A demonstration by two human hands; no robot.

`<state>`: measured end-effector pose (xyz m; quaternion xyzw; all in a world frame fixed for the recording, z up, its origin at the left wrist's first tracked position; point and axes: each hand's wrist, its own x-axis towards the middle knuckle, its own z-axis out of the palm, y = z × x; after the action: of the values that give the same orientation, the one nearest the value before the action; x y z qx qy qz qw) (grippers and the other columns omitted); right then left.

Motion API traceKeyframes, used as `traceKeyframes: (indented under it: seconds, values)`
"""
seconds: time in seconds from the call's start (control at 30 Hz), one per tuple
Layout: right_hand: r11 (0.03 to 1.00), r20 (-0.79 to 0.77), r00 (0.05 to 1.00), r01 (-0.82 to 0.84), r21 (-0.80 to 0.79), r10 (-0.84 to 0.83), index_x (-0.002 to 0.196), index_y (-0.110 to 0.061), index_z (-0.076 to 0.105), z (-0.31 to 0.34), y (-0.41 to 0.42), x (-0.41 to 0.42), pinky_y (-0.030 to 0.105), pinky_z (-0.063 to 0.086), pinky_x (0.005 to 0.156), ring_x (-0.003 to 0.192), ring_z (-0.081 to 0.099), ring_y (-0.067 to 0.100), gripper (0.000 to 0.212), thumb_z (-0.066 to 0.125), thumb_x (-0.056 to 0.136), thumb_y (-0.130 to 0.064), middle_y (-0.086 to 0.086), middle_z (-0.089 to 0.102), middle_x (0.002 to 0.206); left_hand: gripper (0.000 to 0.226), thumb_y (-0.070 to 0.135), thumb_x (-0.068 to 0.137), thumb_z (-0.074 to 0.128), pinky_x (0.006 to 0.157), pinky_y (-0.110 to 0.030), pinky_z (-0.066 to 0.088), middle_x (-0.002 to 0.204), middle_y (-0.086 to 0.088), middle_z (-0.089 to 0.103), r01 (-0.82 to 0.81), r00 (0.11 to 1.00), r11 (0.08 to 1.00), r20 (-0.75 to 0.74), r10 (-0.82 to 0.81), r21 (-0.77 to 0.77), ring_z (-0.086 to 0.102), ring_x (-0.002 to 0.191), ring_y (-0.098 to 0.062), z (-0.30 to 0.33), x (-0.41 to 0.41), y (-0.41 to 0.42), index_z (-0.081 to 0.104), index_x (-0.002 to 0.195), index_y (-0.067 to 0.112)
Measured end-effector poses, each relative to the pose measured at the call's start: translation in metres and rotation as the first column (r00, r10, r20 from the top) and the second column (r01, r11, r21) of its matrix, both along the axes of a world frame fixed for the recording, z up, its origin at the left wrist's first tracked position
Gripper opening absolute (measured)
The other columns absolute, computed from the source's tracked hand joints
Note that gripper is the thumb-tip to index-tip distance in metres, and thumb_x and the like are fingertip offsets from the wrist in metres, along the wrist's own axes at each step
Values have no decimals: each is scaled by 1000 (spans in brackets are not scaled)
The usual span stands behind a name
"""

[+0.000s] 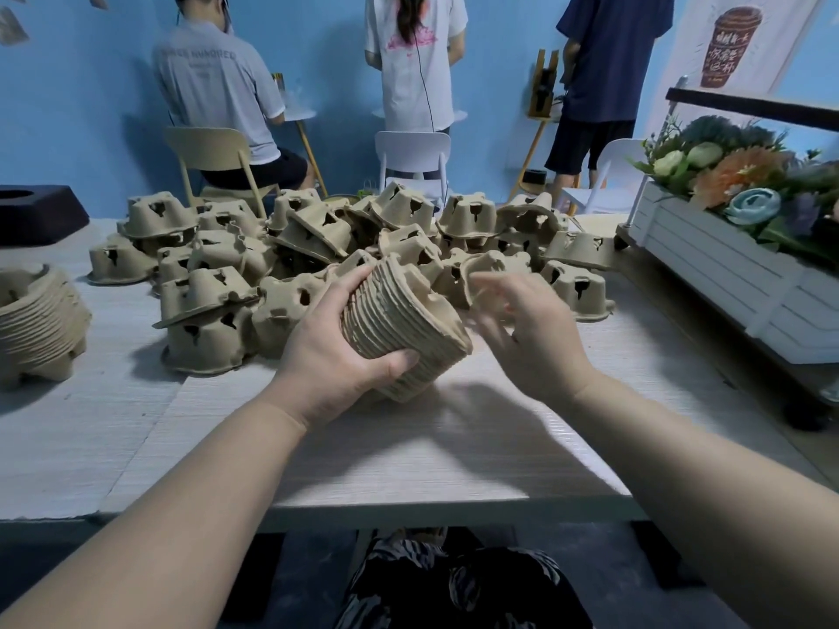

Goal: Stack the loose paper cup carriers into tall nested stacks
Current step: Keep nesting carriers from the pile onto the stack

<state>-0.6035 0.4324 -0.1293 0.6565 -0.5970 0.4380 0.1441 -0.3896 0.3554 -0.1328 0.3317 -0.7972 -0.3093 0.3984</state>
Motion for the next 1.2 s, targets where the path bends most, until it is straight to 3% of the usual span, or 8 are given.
traceKeyframes:
  seconds: [0.07,0.17,0.27,0.43,0.63,0.9,1.1,1.2]
  values:
    - [990,-8,992,123,69,-122,113,-8,63,5,-11,-20,27,39,87,99,56,29,31,65,82,-14,10,64,110,95,63,45,73,96,1,27,125,32,43,8,1000,1000,-4,-8,-15,39,115,22,6,-14,0,38,132,50]
    - [913,-48,967,252,321,-250,136,-16,47,9,-28,-48,29,28,100,120,42,28,53,63,85,-23,6,50,137,101,64,46,73,106,-15,30,132,17,47,14,1000,999,18,-13,-31,43,123,4,11,-31,-7,41,139,40]
    - [862,-99,958,286,419,-270,145,-20,34,11,-41,-63,30,24,105,128,33,27,64,60,88,-33,2,41,146,106,66,45,70,104,-13,28,130,16,45,1,996,999,87,2,-37,41,120,3,8,-39,-11,41,142,35]
    - [838,-120,967,256,483,-226,148,-23,27,8,-64,-65,35,27,106,131,29,28,64,53,91,-37,0,41,148,108,67,46,69,103,-21,29,133,17,40,-32,990,999,135,34,-20,37,121,3,3,-40,-11,36,144,36]
    - [880,-113,972,235,413,-207,144,-23,36,7,-56,-61,28,24,100,126,33,27,60,56,87,-26,3,50,135,108,66,46,69,101,-21,31,134,16,42,-37,989,999,144,37,-5,37,118,5,3,-42,-10,35,145,37]
    - [920,-35,962,271,283,-272,141,-22,41,1,-18,-67,29,29,100,120,40,27,69,67,78,-22,5,57,120,109,66,46,73,111,-40,38,140,9,45,-47,992,999,121,43,27,43,128,-8,0,-41,-11,36,145,38]
    - [885,-20,953,288,365,-301,148,-36,22,-2,7,-71,34,36,99,117,37,26,88,69,74,-26,1,55,123,110,68,45,73,111,-40,38,139,9,45,-53,993,998,106,49,40,43,126,-8,0,-40,-11,37,144,37]
    - [861,-79,954,297,412,-290,147,-39,24,-7,14,-75,38,36,101,119,35,28,85,68,74,-32,1,55,125,111,69,43,72,111,-38,37,139,9,45,-60,994,997,97,56,46,43,126,-7,0,-41,-10,37,144,37]
